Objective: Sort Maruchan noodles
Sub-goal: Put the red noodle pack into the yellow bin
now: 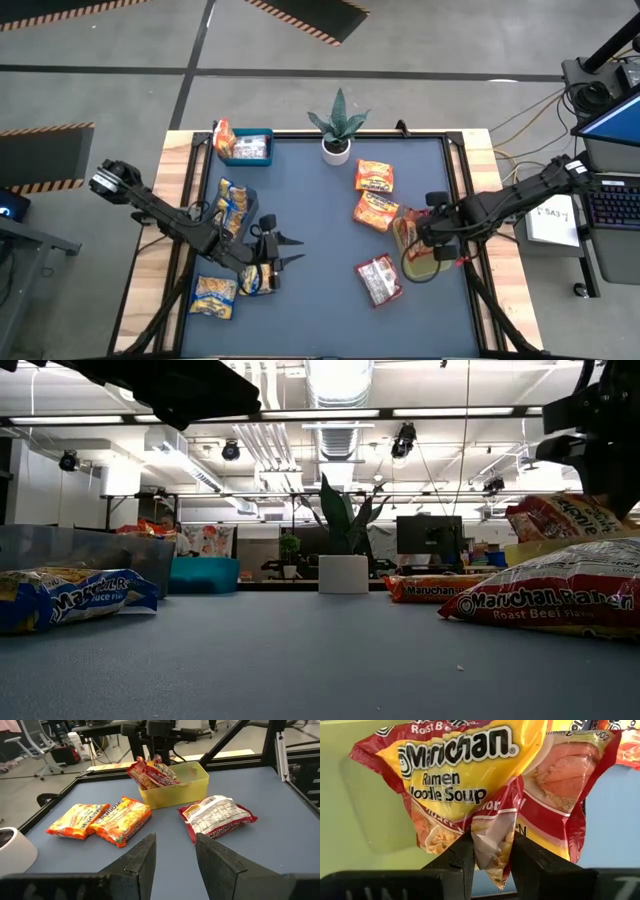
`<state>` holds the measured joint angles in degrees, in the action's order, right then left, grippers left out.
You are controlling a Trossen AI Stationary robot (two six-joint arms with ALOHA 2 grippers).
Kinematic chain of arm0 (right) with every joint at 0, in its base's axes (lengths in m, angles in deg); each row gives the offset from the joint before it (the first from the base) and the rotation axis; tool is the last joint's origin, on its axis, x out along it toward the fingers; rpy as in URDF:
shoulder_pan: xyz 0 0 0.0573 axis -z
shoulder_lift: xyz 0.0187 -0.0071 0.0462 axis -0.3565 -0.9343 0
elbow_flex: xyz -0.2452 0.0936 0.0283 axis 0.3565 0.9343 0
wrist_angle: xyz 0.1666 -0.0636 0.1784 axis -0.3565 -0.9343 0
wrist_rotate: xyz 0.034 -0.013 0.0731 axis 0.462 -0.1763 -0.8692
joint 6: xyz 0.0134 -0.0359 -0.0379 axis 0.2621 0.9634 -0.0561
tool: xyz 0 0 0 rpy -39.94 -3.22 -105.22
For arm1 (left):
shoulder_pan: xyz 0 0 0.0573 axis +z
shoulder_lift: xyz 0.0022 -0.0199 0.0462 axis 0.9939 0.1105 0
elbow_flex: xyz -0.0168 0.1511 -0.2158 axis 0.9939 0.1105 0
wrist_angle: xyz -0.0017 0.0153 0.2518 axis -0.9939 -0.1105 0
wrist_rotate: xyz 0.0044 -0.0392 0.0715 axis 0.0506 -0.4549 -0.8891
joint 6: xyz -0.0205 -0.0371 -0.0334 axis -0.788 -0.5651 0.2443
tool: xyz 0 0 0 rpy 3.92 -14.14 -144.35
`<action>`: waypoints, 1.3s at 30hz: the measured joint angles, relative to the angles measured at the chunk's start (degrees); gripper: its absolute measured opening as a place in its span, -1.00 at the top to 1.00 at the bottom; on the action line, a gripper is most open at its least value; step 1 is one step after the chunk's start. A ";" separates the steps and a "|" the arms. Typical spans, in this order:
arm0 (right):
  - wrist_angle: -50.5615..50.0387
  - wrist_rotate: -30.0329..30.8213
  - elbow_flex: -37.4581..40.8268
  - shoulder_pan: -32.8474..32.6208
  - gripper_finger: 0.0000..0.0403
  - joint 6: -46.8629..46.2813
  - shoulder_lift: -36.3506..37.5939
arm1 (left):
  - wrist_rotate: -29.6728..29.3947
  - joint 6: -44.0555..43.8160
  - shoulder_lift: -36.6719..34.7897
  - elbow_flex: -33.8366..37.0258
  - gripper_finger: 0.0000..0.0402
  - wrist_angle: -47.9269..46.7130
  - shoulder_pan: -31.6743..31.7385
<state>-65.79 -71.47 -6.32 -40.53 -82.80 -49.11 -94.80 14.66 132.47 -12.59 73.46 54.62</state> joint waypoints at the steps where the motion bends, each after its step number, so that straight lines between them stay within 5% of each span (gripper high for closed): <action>1: 0.03 0.00 0.00 0.00 0.54 0.00 -0.14 | 0.00 0.00 0.00 0.00 0.40 0.00 0.00; 10: 0.45 1.67 0.00 0.01 0.49 -1.05 -0.42 | 0.00 0.00 0.00 0.00 0.40 0.00 0.00; 26: 0.21 2.60 -2.51 0.02 0.07 -6.34 -0.32 | -0.04 0.00 0.00 0.00 0.40 -0.02 0.00; 33: 0.63 4.52 -7.93 0.07 0.28 -10.18 -0.32 | -0.07 0.00 0.00 0.00 0.40 -0.04 0.00; 39: 3.68 2.09 -5.31 0.02 0.54 -9.39 -0.31 | -0.07 0.00 0.00 0.10 0.40 -0.09 0.04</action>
<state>-62.11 -69.38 -11.63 -40.50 -92.19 -49.41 -94.86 14.66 132.47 -12.49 73.37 54.66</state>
